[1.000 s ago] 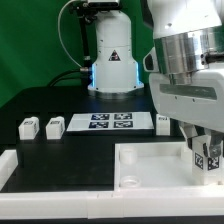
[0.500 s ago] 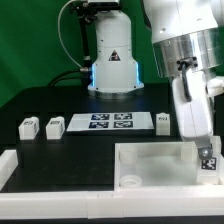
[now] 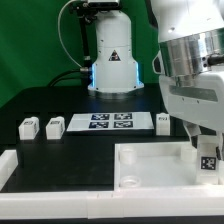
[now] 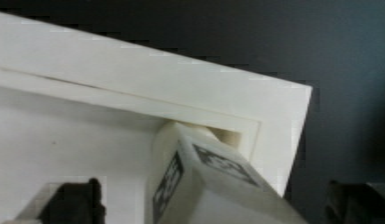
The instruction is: Assemble one leg
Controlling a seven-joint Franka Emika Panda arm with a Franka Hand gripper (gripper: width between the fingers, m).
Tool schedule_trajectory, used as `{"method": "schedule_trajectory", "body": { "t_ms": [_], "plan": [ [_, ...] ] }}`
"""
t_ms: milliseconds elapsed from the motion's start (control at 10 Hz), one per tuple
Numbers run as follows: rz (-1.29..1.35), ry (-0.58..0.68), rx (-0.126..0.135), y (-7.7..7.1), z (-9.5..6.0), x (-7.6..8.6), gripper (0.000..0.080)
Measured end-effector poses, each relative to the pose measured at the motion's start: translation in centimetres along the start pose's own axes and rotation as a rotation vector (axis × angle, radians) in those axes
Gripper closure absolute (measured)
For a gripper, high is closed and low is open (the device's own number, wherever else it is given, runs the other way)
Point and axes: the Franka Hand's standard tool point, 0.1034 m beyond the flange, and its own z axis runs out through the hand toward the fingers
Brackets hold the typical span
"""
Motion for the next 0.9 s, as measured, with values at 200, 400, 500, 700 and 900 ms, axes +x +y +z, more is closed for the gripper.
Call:
{"method": "schedule_trajectory", "body": {
  "t_ms": [200,400,500,700,900],
  "plan": [
    [-0.245,0.001,-0.009,0.1,0.0,0.1,0.0154],
    [-0.628,0.011,-0.066,-0.7,-0.6,0.4,0.0151],
    [-0.78,0.02,-0.065,-1.1,-0.8,0.4,0.0151],
    [-0.724,0.023,-0.054,-1.2,-0.7,0.4,0.0238],
    [-0.737,0.028,-0.059,-1.0,-0.8,0.9,0.0483]
  ]
}}
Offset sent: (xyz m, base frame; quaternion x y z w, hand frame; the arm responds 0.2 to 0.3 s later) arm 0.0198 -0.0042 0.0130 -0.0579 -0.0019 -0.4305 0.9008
